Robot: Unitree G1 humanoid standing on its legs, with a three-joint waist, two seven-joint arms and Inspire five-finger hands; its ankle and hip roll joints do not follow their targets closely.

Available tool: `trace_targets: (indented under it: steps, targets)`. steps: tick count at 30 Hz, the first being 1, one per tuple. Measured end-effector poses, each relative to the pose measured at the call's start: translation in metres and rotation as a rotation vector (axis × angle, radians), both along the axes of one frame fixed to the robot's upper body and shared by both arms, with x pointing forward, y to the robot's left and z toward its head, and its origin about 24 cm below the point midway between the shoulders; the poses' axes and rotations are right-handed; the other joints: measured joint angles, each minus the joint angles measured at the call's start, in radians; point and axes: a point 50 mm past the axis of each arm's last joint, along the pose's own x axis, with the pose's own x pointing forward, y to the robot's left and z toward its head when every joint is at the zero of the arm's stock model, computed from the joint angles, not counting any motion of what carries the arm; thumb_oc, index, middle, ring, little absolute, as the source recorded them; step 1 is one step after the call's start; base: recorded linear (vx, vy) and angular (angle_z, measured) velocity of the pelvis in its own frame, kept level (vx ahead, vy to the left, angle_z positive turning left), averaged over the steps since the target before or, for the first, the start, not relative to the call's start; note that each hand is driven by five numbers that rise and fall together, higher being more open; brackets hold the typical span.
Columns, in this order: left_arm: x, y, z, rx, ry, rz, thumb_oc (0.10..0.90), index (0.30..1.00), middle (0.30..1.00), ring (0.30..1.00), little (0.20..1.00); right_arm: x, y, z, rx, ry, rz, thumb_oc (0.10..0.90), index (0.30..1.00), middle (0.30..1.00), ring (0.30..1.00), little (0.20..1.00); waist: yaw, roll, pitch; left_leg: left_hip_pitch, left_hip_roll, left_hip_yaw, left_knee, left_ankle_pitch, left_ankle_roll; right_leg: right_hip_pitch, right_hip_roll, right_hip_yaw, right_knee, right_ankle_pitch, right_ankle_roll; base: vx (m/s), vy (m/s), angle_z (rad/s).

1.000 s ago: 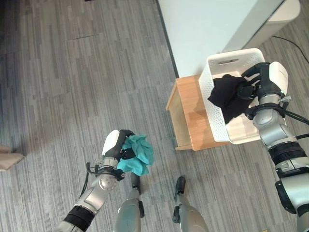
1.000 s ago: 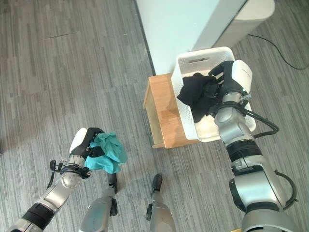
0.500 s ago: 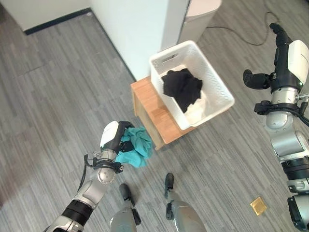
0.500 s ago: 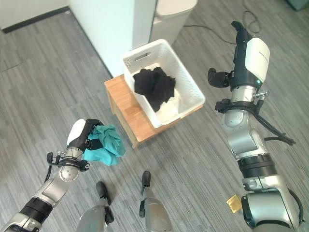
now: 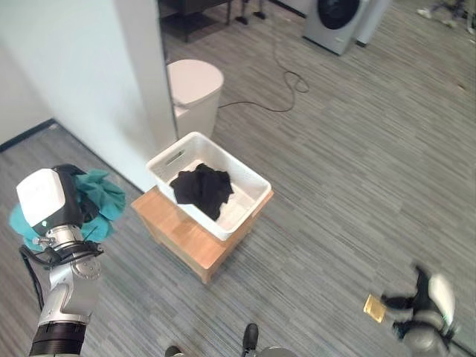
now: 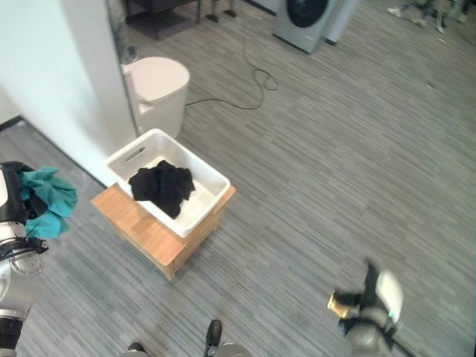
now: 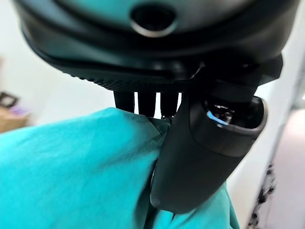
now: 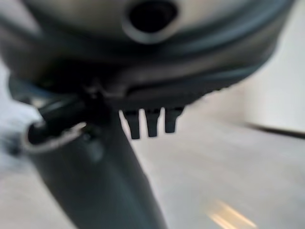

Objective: Pick up bed clothes into laundry basket.

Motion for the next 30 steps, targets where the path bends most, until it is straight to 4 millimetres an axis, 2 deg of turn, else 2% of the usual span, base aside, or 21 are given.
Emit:
trace_targets:
  steps: [1,2,3,4,5,7,8,9,10,11,12,15,17,19,24,30]
  targets:
    - [0.007,-0.006,0.004,0.008,-0.010,-0.026,0.400,0.300,0.300,0.300,0.300,0.001,0.005,-0.004,0.017,0.014,0.020,0.800,0.900,0.900,0.900,0.900,-0.005,0.026,0.007,-0.007,-0.027,-0.112,-0.070,-0.022,-0.031,-0.006,0.005,0.037,-0.004,-0.003,0.005,-0.02,0.089,-0.94]
    - [0.019,-0.019,0.010,0.015,-0.026,-0.079,0.400,0.300,0.300,0.300,0.300,0.004,0.007,-0.011,0.029,0.047,0.029,0.800,0.900,0.900,0.900,0.900,-0.005,0.045,0.016,-0.011,-0.066,-0.274,-0.183,-0.018,-0.025,-0.013,0.007,0.088,-0.006,0.004,0.011,0.02,0.073,-0.86]
    - [0.024,-0.026,0.014,0.013,-0.041,-0.111,0.400,0.300,0.300,0.300,0.300,0.007,0.010,-0.013,0.034,0.058,0.033,0.800,0.900,0.900,0.900,0.900,-0.004,0.052,0.024,-0.015,-0.088,-0.329,-0.232,-0.012,-0.026,-0.011,0.008,0.102,-0.006,0.005,0.013,0.01,0.046,-0.93]
    - [0.032,-0.041,0.017,-0.011,-0.064,-0.175,0.400,0.300,0.300,0.300,0.300,0.002,0.011,-0.020,0.038,0.095,0.037,0.800,0.900,0.900,0.900,0.900,-0.012,0.070,0.025,-0.013,-0.104,-0.392,-0.310,0.006,-0.009,-0.010,0.011,0.120,-0.007,0.005,0.028,0.04,0.050,-0.71]
    - [0.037,-0.058,0.017,-0.049,-0.088,-0.245,0.400,0.300,0.300,0.300,0.300,0.005,0.012,-0.022,0.039,0.108,0.047,0.800,0.900,0.900,0.900,0.900,-0.025,0.097,0.024,-0.022,-0.103,-0.417,-0.336,0.073,0.023,0.003,0.018,0.123,-0.009,-0.002,0.045,0.05,0.057,-0.75]
    - [0.041,-0.085,0.016,-0.106,-0.123,-0.349,0.400,0.300,0.300,0.300,0.300,-0.015,0.016,-0.032,0.054,0.167,0.049,0.800,0.900,0.900,0.900,0.900,-0.048,0.098,0.010,-0.018,-0.110,-0.390,-0.345,0.094,0.040,-0.004,-0.003,0.126,-0.013,-0.025,0.076,0.11,0.124,-0.35]
    - [0.041,-0.103,0.017,-0.126,-0.142,-0.425,0.400,0.300,0.300,0.300,0.300,-0.030,0.024,-0.043,0.087,0.225,0.050,0.800,0.900,0.900,0.900,0.900,-0.065,0.088,-0.001,-0.007,-0.120,-0.370,-0.392,0.109,0.056,-0.020,-0.017,0.111,-0.012,-0.030,0.086,0.11,0.106,0.01]
    - [0.041,-0.114,0.017,-0.118,-0.140,-0.476,0.400,0.300,0.300,0.300,0.300,-0.050,0.029,-0.052,0.119,0.294,0.023,0.800,0.900,0.900,0.900,0.900,-0.089,0.081,-0.006,-0.003,-0.126,-0.361,-0.408,0.129,0.056,-0.030,-0.023,0.107,-0.011,-0.029,0.086,0.07,0.080,0.05]
    - [0.042,-0.119,0.015,-0.114,-0.129,-0.496,0.400,0.300,0.300,0.300,0.300,-0.056,0.032,-0.056,0.131,0.322,0.011,0.800,0.900,0.900,0.900,0.900,-0.085,0.080,-0.007,-0.004,-0.128,-0.359,-0.409,0.139,0.061,-0.031,-0.026,0.107,-0.013,-0.016,0.095,0.02,0.049,-0.16]
    - [0.042,-0.125,0.010,-0.109,-0.098,-0.523,0.400,0.300,0.300,0.300,0.300,-0.072,0.034,-0.061,0.148,0.377,-0.011,0.800,0.900,0.900,0.900,0.900,-0.094,0.078,-0.007,0.005,-0.132,-0.346,-0.409,0.149,0.059,-0.033,-0.033,0.110,-0.014,-0.002,0.105,0.03,0.061,-0.23]
    - [0.042,-0.127,0.005,-0.090,-0.066,-0.530,0.400,0.300,0.300,0.300,0.300,-0.078,0.034,-0.063,0.154,0.401,-0.015,0.800,0.900,0.900,0.900,0.900,-0.107,0.081,-0.011,0.005,-0.134,-0.338,-0.410,0.148,0.061,-0.034,-0.035,0.118,-0.014,0.002,0.111,0.02,0.053,-0.22]
    - [0.049,-0.132,-0.006,-0.024,0.013,-0.531,0.400,0.300,0.300,0.300,0.300,-0.087,0.033,-0.064,0.155,0.424,-0.028,0.800,0.900,0.900,0.900,0.900,-0.142,0.085,-0.013,0.005,-0.130,-0.314,-0.410,0.145,0.072,-0.045,-0.031,0.129,-0.014,0.012,0.107,0.02,0.049,-0.20]
    - [0.063,-0.136,-0.012,0.056,0.086,-0.514,0.400,0.300,0.300,0.300,0.300,-0.082,0.032,-0.063,0.155,0.408,-0.032,0.800,0.900,0.900,0.900,0.900,-0.156,0.085,-0.014,0.001,-0.127,-0.310,-0.409,0.148,0.068,-0.054,-0.026,0.133,-0.014,0.016,0.104,0.04,0.060,-0.11]
    - [0.073,-0.134,-0.013,0.094,0.128,-0.484,0.400,0.300,0.300,0.300,0.300,-0.066,0.031,-0.060,0.156,0.358,-0.023,0.800,0.900,0.900,0.900,0.900,-0.174,0.086,-0.014,-0.008,-0.127,-0.309,-0.408,0.148,0.067,-0.064,-0.027,0.133,-0.014,0.016,0.104,0.03,0.046,-0.03]
    - [0.091,-0.139,-0.007,0.181,0.179,-0.454,0.400,0.300,0.300,0.300,0.300,-0.037,0.032,-0.054,0.146,0.293,0.019,0.800,0.900,0.900,0.900,0.900,-0.168,0.085,-0.015,-0.026,-0.130,-0.302,-0.405,0.146,0.067,-0.081,-0.030,0.133,-0.008,0.018,0.105,0.02,0.042,0.00]
    - [0.109,-0.135,0.002,0.339,0.247,-0.388,0.400,0.300,0.300,0.300,0.300,-0.014,0.033,-0.048,0.135,0.228,0.041,0.800,0.900,0.900,0.900,0.900,-0.172,0.077,-0.028,-0.058,-0.138,-0.292,-0.407,0.145,0.068,-0.120,-0.033,0.141,-0.007,0.024,0.112,0.02,0.058,-0.04]
